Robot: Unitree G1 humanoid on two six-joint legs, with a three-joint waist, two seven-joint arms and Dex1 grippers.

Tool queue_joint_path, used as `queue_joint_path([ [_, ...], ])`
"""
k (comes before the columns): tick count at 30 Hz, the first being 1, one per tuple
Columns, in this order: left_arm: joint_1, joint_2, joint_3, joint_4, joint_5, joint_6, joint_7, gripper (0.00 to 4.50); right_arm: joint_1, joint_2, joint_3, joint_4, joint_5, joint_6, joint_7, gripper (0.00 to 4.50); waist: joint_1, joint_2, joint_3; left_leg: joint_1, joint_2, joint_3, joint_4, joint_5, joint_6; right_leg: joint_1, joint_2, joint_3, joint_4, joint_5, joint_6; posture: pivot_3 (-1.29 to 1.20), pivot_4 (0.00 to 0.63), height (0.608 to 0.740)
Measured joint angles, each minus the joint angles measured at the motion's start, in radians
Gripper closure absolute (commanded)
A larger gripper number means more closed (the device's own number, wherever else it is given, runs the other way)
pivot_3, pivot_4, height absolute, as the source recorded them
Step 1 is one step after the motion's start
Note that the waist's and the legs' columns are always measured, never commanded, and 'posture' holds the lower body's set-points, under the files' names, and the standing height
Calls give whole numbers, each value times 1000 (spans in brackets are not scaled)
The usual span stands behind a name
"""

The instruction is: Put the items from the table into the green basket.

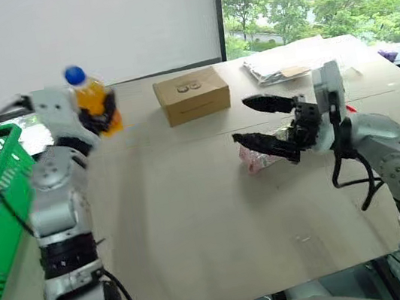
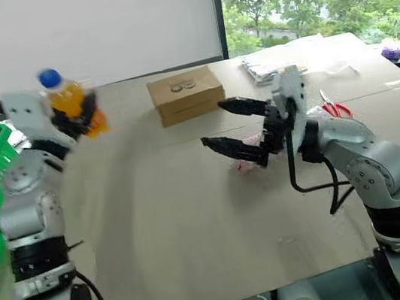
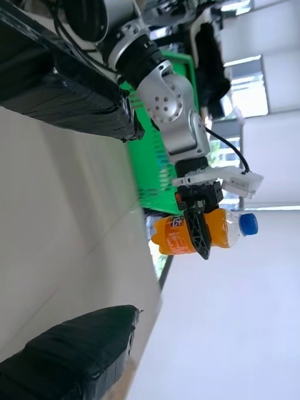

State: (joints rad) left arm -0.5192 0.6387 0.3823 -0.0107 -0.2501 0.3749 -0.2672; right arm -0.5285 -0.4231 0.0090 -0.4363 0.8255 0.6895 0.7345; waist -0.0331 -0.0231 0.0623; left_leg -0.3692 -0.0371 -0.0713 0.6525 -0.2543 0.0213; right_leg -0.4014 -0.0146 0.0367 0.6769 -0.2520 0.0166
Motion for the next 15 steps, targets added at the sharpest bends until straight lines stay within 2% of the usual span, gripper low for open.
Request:
queue_joint_path([
  [2,-19,112,62,8,23,65,39,1751,-56,22,15,29,0,0,4,0,4,-3,-2,-8,-1,0,0,0,-1,-9,0,0,2,1,-1,117,0,740],
  [3,-24,201,111,36,51,119,63,1751,-79,32,18,47,-2,-2,11,0,7,-4,-3,-12,-1,-1,0,2,-3,-13,0,-1,2,1,-2,137,0,740],
  [4,-15,239,137,48,73,142,76,1751,-84,36,21,57,-4,-4,18,0,13,-4,-3,-12,-1,-1,-1,2,-4,-13,-1,-1,1,1,-2,137,0,740],
  [7,104,388,218,117,152,169,84,1751,-101,50,41,102,-24,-23,47,0,23,-4,-3,-12,-3,-1,-4,1,-4,-14,-2,0,1,1,-2,165,0,740],
  [10,183,416,289,189,185,150,66,1751,-106,60,52,134,-42,-39,71,0,56,-5,-3,-13,-3,-2,-4,0,-2,-14,-4,-3,0,1,-2,174,0,740],
  [15,224,417,320,306,177,105,14,1751,-109,85,91,140,-65,-55,98,0,117,-10,-6,-13,-3,-10,-3,2,-5,-12,-4,-12,0,2,-5,156,0,740],
])
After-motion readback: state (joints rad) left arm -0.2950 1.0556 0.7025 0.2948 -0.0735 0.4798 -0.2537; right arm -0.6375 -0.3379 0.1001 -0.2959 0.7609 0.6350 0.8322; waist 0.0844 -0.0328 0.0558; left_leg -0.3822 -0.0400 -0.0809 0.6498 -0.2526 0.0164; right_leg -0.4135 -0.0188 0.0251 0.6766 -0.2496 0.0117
